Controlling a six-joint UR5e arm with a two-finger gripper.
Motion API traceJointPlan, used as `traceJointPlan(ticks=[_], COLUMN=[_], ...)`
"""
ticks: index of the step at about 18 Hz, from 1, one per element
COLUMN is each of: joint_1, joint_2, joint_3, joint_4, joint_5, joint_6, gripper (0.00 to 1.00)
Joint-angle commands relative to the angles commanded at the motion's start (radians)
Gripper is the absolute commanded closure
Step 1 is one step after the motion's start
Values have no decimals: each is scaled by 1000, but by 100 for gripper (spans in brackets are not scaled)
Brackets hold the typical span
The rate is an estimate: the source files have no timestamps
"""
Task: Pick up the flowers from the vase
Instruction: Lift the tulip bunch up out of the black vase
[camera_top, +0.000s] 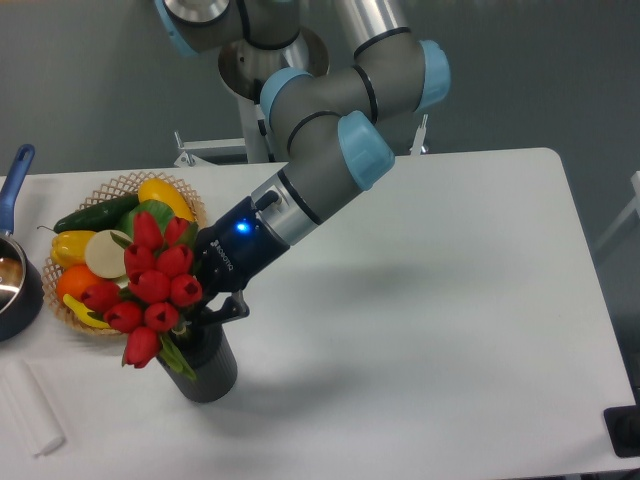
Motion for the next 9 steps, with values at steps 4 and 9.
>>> traceJointPlan(ticks=[4, 9], joint_1=[6, 35], joint_2=[6, 46], joint_3=[14, 43], joint_4=[0, 0], joint_5=[-9, -17], joint_6=[-28, -170], gripper=[60, 60])
